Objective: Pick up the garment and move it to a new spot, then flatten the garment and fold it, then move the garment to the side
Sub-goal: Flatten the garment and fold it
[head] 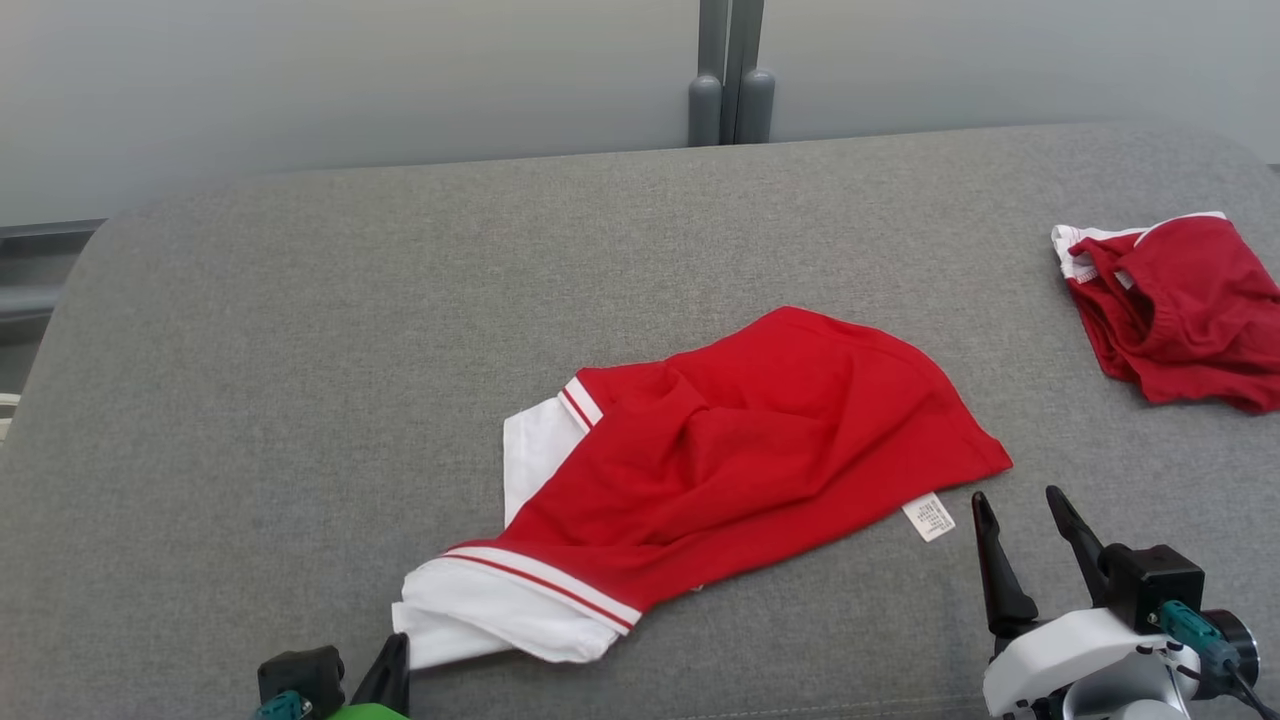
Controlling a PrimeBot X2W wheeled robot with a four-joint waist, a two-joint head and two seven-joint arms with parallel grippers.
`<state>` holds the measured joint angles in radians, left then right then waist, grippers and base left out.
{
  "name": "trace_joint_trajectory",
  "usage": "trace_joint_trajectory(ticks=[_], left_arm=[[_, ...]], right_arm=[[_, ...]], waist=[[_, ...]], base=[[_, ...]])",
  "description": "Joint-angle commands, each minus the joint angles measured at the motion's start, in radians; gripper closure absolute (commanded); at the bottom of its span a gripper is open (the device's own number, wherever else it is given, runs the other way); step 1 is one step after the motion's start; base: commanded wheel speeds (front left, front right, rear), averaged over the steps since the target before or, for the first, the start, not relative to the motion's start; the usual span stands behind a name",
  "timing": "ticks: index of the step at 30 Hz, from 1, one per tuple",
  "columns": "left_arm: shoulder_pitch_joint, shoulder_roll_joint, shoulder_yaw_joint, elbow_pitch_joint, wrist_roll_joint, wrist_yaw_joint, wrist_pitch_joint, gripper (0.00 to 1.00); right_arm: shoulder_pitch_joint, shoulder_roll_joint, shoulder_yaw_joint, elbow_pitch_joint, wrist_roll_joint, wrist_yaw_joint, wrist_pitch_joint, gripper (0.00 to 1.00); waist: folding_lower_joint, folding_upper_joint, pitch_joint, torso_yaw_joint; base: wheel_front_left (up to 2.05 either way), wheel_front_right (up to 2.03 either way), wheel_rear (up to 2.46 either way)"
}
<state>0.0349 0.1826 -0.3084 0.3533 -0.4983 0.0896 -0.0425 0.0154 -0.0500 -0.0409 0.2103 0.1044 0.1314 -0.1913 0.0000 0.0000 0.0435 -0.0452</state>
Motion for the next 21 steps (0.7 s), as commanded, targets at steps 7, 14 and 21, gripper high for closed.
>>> trace_joint_trajectory(ticks=[7,14,21], left_arm=[[-0.038,0.003,0.001,0.075,0.042,0.053,-0.051,0.26],[-0.048,0.0,0.047,0.088,0.024,0.083,-0.143,0.0],[-0.035,0.007,0.107,0.003,0.012,0.083,-0.209,0.0]], right_arm=[[0.012,-0.001,-0.004,-0.007,-0.012,-0.002,0.008,0.0],[0.022,-0.001,-0.003,-0.006,-0.013,-0.002,0.013,0.0],[0.03,-0.001,-0.008,-0.011,-0.013,-0.002,0.012,0.0]], waist=[[0.0,0.0,-0.011,0.011],[0.0,0.0,-0.033,0.022],[0.0,0.0,-0.052,0.038]], base=[[0.0,0.0,0.0],[0.0,0.0,0.0],[0.0,0.0,0.0]])
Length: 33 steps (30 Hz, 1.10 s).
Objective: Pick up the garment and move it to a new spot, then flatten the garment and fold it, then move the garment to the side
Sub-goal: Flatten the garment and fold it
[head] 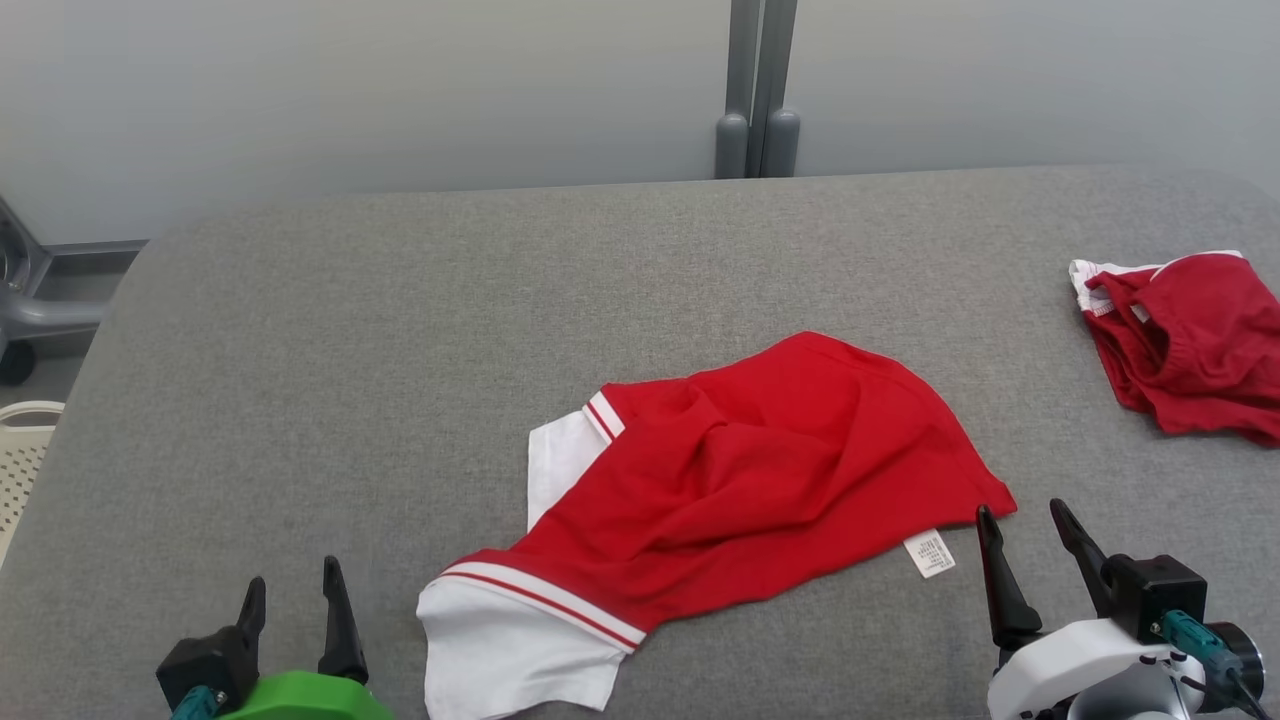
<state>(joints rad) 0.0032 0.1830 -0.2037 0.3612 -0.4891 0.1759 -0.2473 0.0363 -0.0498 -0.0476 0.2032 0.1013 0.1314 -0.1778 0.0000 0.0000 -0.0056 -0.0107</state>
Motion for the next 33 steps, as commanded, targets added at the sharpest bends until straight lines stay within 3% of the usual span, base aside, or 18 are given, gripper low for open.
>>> trace_joint_trajectory(ticks=[1,8,16,26,33], left_arm=[[0.0,0.004,0.007,-0.025,0.002,-0.01,-0.009,0.0],[0.027,-0.028,0.046,-0.152,-0.002,-0.076,-0.018,0.0],[0.11,-0.101,0.161,-0.311,0.101,-0.179,-0.017,0.0],[0.188,-0.122,0.177,-0.263,0.263,-0.258,-0.017,0.0],[0.173,-0.124,0.182,-0.194,0.332,-0.258,-0.018,0.0]], right_arm=[[0.01,-0.002,-0.003,-0.005,-0.008,-0.002,-0.002,0.0],[0.01,-0.001,-0.007,-0.003,0.014,-0.002,-0.013,0.0],[0.006,-0.002,-0.003,0.021,0.043,-0.002,-0.041,0.0],[0.014,-0.001,0.016,0.064,0.021,-0.002,-0.061,0.0],[0.024,-0.002,0.036,0.084,-0.013,-0.002,-0.06,0.0]], waist=[[0.0,0.0,-0.005,0.007],[0.0,0.0,-0.015,0.021],[0.0,0.0,-0.033,0.038],[0.0,0.0,-0.061,0.057],[0.0,0.0,-0.063,0.07]], base=[[0.0,0.0,0.0],[0.0,0.0,0.0],[0.0,0.0,0.0],[0.0,0.0,0.0],[0.0,0.0,0.0]])
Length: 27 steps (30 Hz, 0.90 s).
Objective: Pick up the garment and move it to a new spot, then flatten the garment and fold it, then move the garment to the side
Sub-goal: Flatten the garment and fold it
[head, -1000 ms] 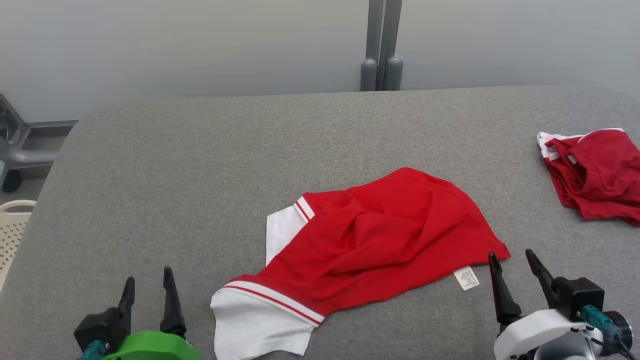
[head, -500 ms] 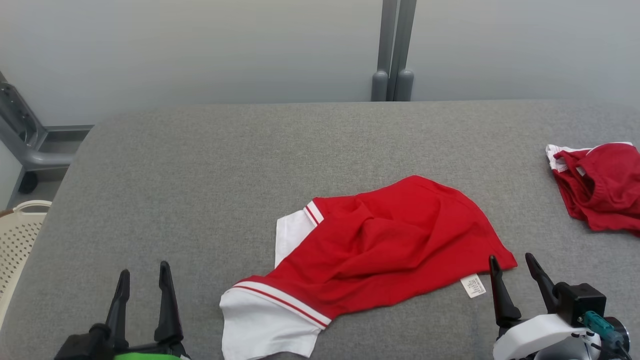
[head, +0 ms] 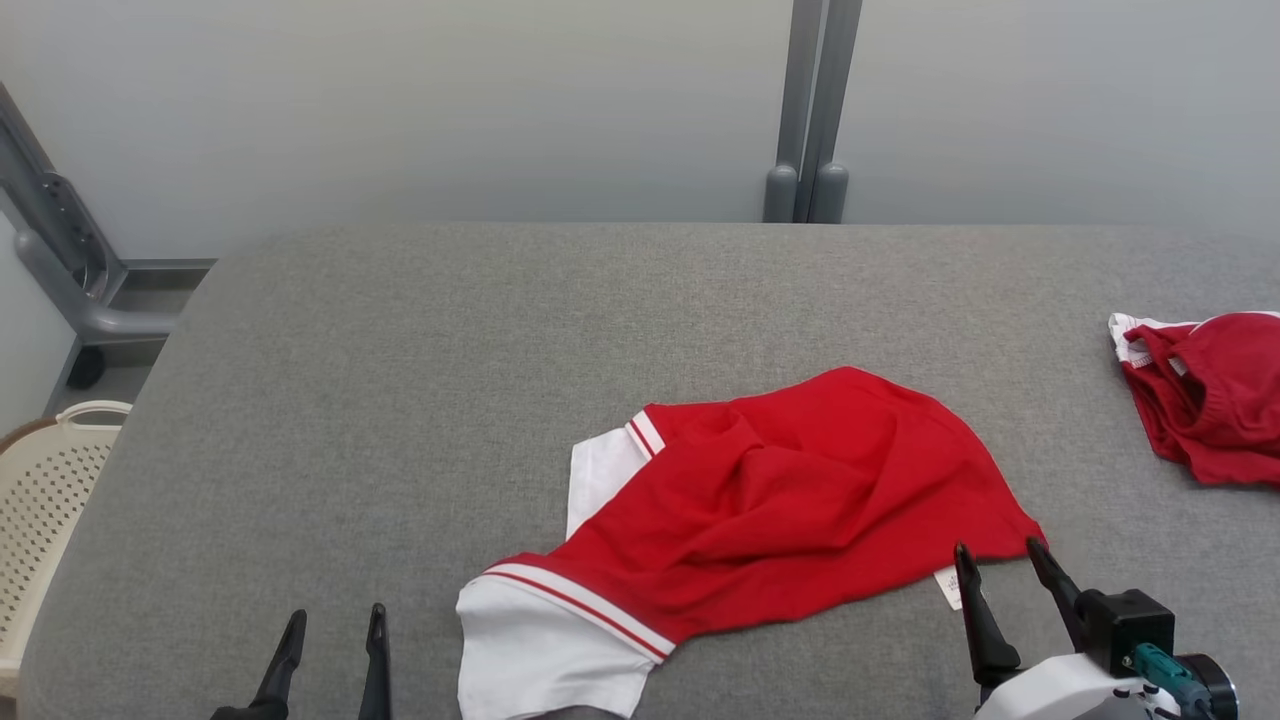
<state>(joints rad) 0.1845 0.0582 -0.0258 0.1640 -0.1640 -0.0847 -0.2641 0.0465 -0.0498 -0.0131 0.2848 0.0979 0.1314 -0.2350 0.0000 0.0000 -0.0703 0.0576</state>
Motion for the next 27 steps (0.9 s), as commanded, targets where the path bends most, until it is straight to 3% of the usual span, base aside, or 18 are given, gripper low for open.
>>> trace_joint_trajectory(ticks=[1,11,27], left_arm=[[-0.019,0.001,0.003,0.013,0.017,0.003,-0.001,0.0],[-0.097,0.002,-0.019,0.118,0.035,-0.013,-0.001,0.0],[-0.101,-0.004,-0.022,0.145,0.016,-0.028,-0.001,0.0]], right_arm=[[0.015,-0.002,0.003,0.005,-0.01,-0.002,-0.003,0.0],[0.034,-0.002,-0.016,0.01,-0.054,-0.002,0.018,0.0],[0.012,-0.002,-0.014,-0.015,-0.034,-0.002,0.027,0.0]], waist=[[0.0,0.0,0.004,0.002],[0.0,0.0,0.028,-0.014],[0.0,0.0,0.042,-0.016]], base=[[0.0,0.0,0.0],[0.0,0.0,0.0],[0.0,0.0,0.0]])
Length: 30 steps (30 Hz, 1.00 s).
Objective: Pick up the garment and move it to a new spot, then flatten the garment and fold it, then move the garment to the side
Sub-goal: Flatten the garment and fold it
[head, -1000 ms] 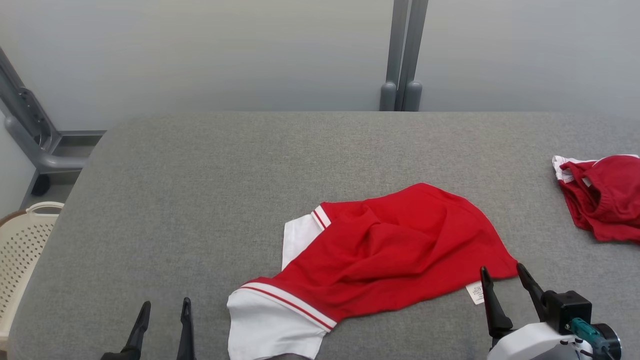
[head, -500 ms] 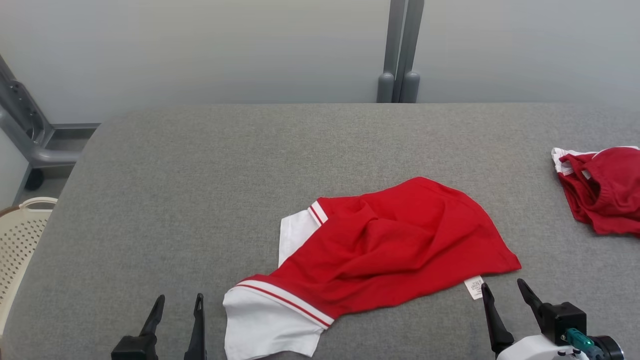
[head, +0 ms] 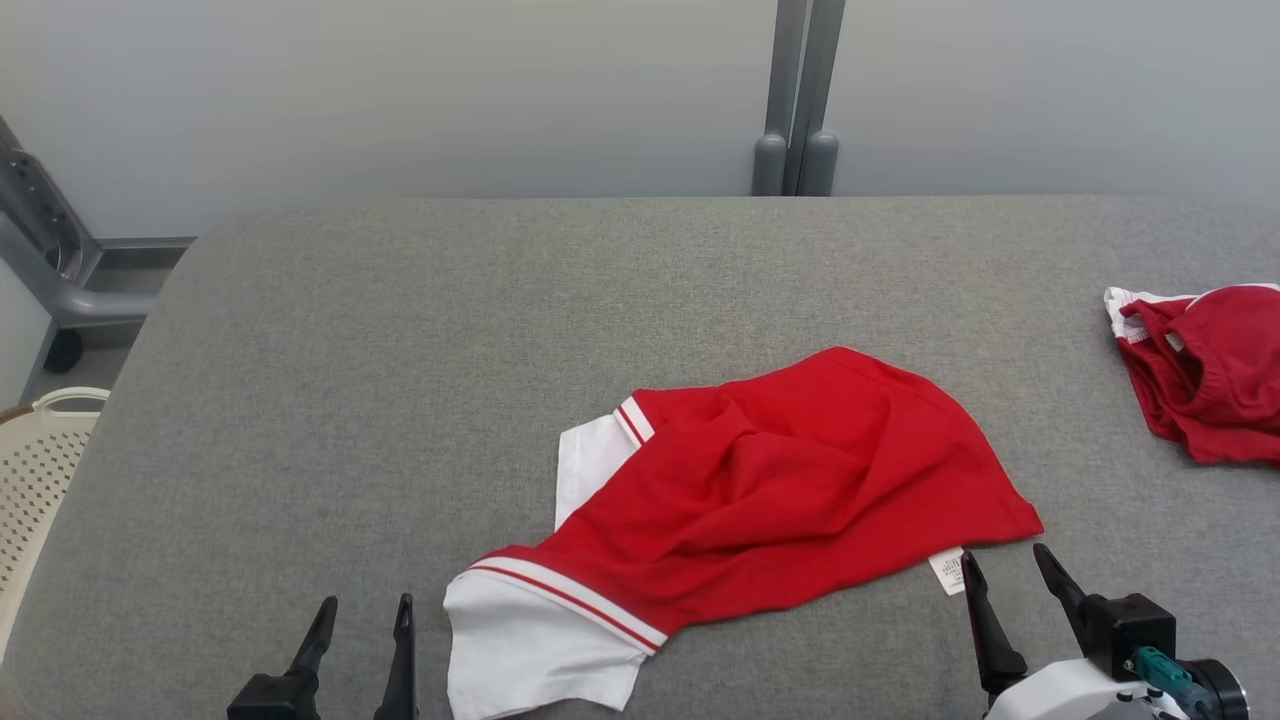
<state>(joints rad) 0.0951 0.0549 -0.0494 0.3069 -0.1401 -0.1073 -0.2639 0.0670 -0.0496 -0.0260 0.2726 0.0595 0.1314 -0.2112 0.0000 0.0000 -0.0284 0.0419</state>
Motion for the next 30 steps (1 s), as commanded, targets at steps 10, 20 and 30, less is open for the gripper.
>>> trace_joint_trajectory(ticks=[10,20,30], left_arm=[[-0.015,-0.002,-0.037,0.094,-0.063,-0.014,0.057,0.0],[-0.071,0.001,-0.104,0.196,-0.129,-0.02,0.187,0.0],[-0.109,-0.001,-0.14,0.251,-0.181,-0.023,0.224,0.09]], right_arm=[[-0.04,-0.002,-0.032,-0.036,-0.004,-0.002,0.098,0.0],[-0.094,-0.04,-0.104,-0.101,-0.09,-0.002,0.373,0.0],[-0.141,-0.07,-0.108,-0.064,-0.11,-0.002,0.421,0.0]], waist=[[0.0,0.0,0.014,-0.007],[0.0,0.0,0.07,-0.005],[0.0,0.0,0.098,0.0]], base=[[0.0,0.0,0.0],[0.0,0.0,0.0],[0.0,0.0,0.0]])
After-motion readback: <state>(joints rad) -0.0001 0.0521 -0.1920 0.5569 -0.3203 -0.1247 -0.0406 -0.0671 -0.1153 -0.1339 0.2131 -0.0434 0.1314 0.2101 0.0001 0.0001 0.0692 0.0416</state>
